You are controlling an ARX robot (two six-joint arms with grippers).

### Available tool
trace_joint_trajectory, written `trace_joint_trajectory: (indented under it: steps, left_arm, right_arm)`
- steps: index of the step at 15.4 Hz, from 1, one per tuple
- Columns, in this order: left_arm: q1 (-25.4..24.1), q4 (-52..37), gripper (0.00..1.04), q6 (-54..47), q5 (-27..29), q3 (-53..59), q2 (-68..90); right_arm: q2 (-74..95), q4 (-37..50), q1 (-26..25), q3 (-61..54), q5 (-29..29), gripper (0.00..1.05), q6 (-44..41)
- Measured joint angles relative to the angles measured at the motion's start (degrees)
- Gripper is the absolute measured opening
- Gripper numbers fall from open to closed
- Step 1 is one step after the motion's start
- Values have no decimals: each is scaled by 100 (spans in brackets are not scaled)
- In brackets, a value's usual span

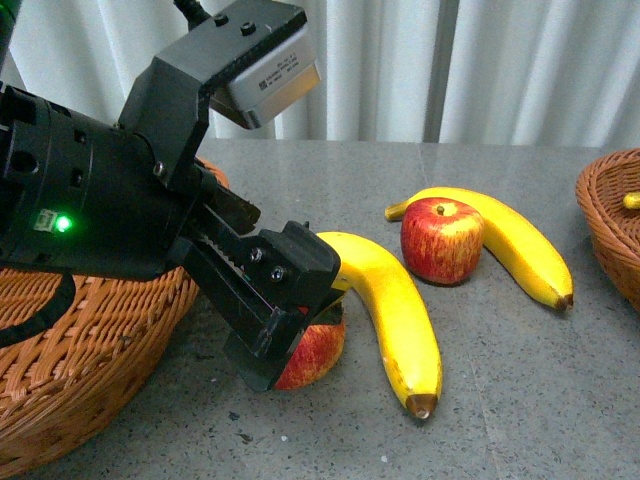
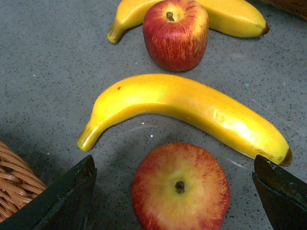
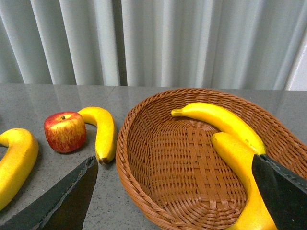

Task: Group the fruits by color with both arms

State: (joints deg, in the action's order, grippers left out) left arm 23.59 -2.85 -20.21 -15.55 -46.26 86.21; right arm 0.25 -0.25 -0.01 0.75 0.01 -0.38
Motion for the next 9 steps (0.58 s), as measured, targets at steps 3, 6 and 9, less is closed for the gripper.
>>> trace_joint_trajectory:
  steps: [3,6,9]
  left_arm:
    - [17,-13,98,-295,-74,-26,225]
    - [118,22,98,-577,-114,-85,481]
    - [37,138,98,-802,-37,-131,656]
  right_arm:
    - [0,0,0,0,0,98,0]
    - [0,0,0,0,0,98,0]
    - [0,0,0,0,0,98,0]
